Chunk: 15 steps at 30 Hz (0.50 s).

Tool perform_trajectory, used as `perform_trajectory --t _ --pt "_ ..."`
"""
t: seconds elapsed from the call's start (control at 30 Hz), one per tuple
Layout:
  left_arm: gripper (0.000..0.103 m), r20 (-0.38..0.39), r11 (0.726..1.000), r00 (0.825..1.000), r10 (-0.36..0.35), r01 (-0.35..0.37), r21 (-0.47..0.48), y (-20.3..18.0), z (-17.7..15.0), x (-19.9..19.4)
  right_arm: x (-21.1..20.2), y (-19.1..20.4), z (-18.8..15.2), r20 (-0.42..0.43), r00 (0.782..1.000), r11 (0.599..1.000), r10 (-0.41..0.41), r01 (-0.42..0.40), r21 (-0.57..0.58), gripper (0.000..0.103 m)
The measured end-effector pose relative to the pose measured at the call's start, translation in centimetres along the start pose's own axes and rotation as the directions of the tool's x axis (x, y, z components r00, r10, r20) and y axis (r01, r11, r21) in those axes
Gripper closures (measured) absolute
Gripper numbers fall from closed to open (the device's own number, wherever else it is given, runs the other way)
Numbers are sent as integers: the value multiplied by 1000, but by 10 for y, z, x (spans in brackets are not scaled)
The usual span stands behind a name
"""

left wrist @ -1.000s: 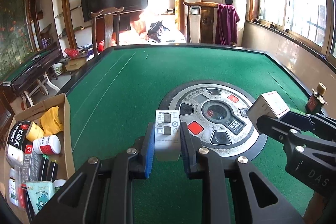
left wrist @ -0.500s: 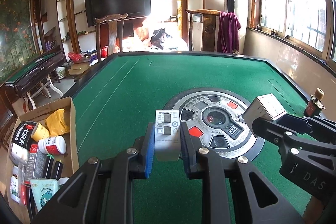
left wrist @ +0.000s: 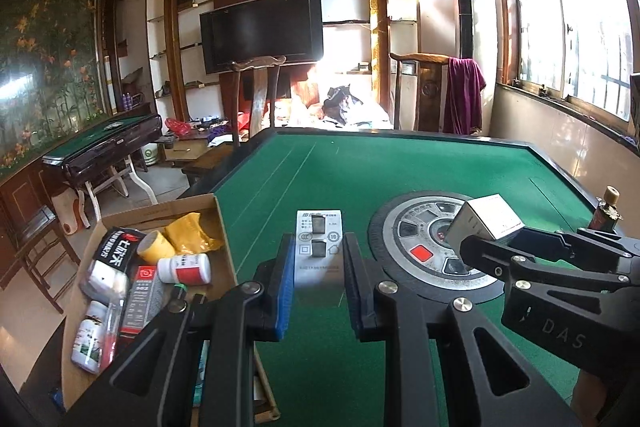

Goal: Organize objects
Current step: 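Lift and carry the remote with left tool while right tool carries the box toward the tray, then lower the remote into the tray and open left tool while right tool releases the box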

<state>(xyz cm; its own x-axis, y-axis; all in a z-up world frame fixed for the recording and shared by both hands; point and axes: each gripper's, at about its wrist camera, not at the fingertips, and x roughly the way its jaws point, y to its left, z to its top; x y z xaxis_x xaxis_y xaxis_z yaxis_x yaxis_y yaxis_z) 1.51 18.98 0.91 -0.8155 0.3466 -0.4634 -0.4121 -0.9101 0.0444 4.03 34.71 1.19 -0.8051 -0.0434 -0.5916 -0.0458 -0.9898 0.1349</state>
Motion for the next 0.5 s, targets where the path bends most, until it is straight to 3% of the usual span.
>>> perform_trajectory --t 0.5 --pt "81 -47 978 989 140 -146 -148 118 -25 -18 43 113 -1 -63 990 984 129 -135 -116 53"
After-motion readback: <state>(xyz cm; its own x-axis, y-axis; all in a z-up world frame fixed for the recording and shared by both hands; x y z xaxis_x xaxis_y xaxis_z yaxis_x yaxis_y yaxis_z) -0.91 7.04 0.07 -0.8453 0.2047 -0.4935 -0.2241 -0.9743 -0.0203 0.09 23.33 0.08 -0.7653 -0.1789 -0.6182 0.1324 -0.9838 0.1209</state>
